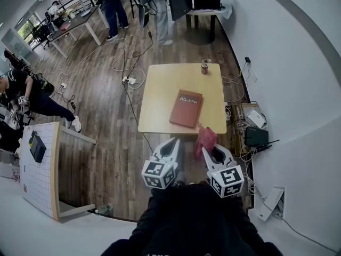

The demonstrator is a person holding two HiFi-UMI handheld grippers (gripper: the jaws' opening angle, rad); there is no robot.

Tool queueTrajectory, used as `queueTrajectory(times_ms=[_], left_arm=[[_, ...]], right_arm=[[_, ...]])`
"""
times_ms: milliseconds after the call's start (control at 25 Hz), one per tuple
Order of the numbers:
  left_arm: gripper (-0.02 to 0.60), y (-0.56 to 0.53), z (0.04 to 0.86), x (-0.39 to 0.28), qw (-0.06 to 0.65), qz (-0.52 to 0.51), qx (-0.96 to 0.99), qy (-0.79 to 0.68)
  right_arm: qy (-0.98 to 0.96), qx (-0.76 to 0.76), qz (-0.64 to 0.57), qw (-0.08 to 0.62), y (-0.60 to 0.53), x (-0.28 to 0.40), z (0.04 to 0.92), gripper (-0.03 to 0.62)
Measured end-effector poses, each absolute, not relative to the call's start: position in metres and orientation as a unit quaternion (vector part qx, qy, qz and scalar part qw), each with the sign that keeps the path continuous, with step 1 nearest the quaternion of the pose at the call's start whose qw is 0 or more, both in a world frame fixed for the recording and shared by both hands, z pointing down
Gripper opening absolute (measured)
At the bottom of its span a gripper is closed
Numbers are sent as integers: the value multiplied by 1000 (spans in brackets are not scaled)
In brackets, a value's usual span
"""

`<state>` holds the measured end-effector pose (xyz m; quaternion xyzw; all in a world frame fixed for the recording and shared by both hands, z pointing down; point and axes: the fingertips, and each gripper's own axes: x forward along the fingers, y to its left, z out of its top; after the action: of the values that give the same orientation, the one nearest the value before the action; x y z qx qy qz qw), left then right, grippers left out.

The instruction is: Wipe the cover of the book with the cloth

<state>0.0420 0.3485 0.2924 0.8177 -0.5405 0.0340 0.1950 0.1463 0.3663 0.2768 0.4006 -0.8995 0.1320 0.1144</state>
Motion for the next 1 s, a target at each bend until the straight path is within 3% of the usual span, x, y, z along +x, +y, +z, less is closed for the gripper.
queueTrajectory(times_ms=[1000], left_arm=[[37,373,331,-1,228,50,815,-530]], right_arm=[[-891,406,161,125,379,102,297,75]])
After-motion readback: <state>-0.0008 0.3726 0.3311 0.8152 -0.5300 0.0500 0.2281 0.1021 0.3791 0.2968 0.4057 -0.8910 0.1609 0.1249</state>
